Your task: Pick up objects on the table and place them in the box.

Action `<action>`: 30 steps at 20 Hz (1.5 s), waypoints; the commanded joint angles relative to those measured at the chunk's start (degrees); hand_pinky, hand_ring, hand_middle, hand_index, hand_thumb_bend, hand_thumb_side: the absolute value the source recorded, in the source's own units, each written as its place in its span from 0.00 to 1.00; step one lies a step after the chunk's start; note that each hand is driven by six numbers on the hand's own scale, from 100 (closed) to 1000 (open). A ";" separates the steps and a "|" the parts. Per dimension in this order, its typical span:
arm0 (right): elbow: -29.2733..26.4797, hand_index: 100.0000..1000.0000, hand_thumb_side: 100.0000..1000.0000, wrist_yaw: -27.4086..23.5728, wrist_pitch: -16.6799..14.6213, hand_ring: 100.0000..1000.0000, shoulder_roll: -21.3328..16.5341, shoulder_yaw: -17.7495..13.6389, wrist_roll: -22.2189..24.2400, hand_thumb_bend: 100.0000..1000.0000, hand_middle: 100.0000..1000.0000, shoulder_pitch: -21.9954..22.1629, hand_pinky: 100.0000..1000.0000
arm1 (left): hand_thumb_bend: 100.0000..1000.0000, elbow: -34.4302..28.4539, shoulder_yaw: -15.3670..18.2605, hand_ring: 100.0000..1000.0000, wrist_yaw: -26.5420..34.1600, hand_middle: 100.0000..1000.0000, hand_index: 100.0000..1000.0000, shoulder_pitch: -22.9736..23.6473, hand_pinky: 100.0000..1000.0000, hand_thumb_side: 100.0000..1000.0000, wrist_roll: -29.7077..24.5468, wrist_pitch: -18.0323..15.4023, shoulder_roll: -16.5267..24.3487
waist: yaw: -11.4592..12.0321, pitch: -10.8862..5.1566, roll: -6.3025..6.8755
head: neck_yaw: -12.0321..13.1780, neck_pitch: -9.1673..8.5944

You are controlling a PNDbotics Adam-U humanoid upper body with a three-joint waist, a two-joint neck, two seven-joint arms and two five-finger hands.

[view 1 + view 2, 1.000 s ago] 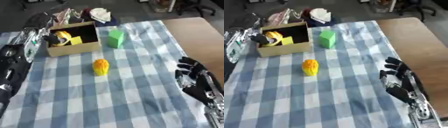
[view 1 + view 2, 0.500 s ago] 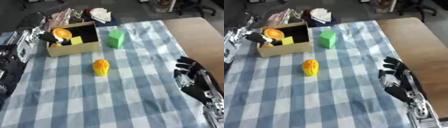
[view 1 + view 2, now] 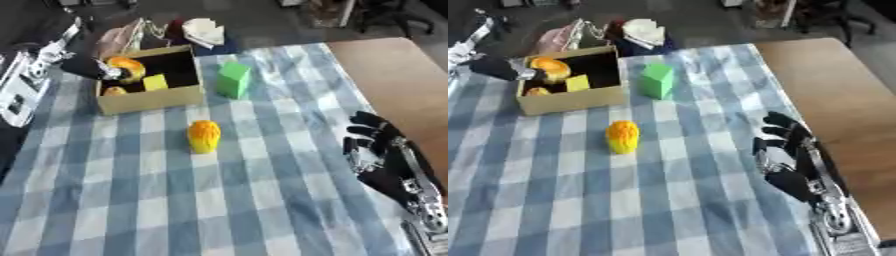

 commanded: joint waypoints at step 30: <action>35.93 0.95 0.28 19.83 -3.45 0.88 -16.82 3.79 11.93 0.35 0.89 -39.45 0.79 | 0.69 -34.46 6.95 0.57 34.03 0.56 0.78 31.43 0.63 0.43 9.22 4.20 -9.60 | 11.19 -1.19 -2.33 | -6.62 1.99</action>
